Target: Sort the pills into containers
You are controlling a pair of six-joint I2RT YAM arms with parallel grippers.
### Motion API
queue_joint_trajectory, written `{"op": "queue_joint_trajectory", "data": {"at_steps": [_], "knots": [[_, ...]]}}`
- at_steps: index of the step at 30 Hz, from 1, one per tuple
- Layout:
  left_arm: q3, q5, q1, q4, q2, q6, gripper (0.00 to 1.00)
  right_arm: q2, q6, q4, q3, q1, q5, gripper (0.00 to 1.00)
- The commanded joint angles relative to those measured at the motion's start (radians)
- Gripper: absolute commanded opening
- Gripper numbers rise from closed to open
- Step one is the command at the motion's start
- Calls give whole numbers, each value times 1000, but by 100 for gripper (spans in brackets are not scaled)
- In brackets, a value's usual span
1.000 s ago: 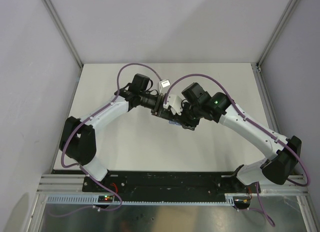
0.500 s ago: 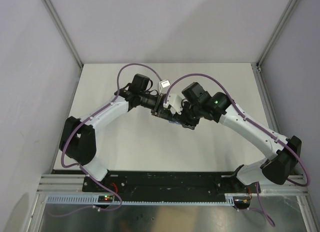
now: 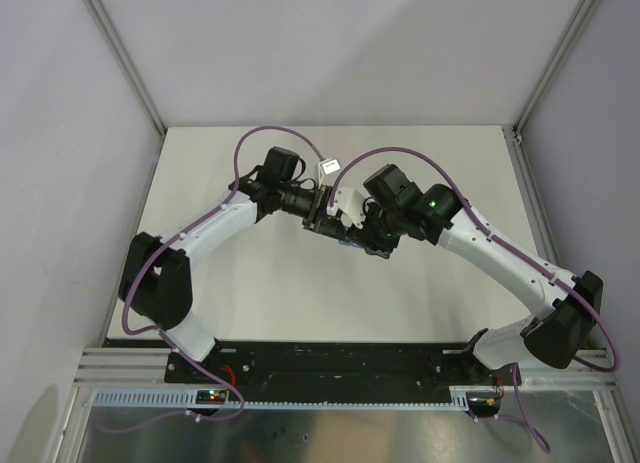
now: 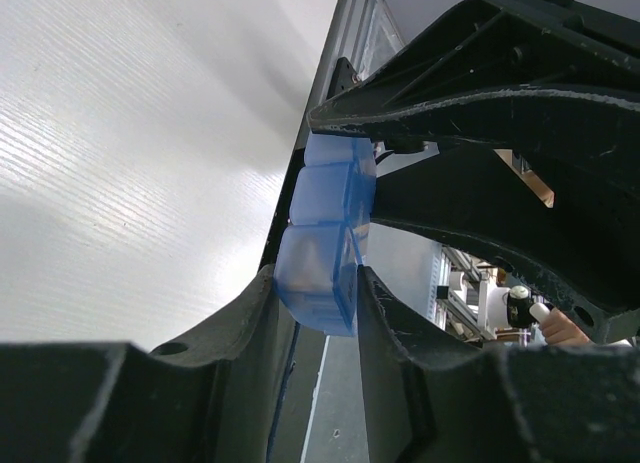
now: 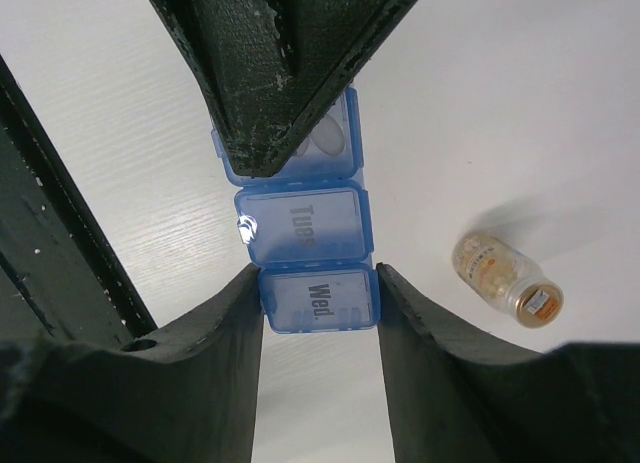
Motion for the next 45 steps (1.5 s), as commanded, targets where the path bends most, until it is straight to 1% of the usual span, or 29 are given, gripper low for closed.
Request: {"op": "queue_joint_trajectory", "data": {"at_steps": [1, 6, 10, 15, 17, 20, 24, 32, 40, 45], "knots": [[-12, 27, -12, 18, -15, 11, 28, -3, 9, 41, 16, -7, 13, 0], [-11, 20, -11, 20, -18, 11, 36, -4, 11, 41, 16, -7, 11, 0], [-12, 12, -11, 19, -22, 12, 46, -7, 11, 40, 16, -7, 10, 0], [-15, -3, -8, 19, -29, 17, 66, -10, 10, 38, 16, -7, 8, 0], [-17, -8, -5, 20, -32, 18, 72, -12, 9, 37, 16, -7, 7, 0], [-16, -11, 7, 20, -38, 22, 81, -14, 8, 35, 15, -7, 7, 0], [-17, -12, 30, 20, -50, 23, 88, -17, 8, 35, 13, -9, 5, 0], [-19, -47, 95, 19, -91, 38, 96, -19, 2, 34, 13, -11, 3, 0], [-5, -71, 186, 19, -134, 37, 99, -18, -7, 35, 13, -18, -2, 0], [-4, -59, 213, 20, -153, 44, 100, -18, -9, 39, 13, -23, -8, 0]]}}
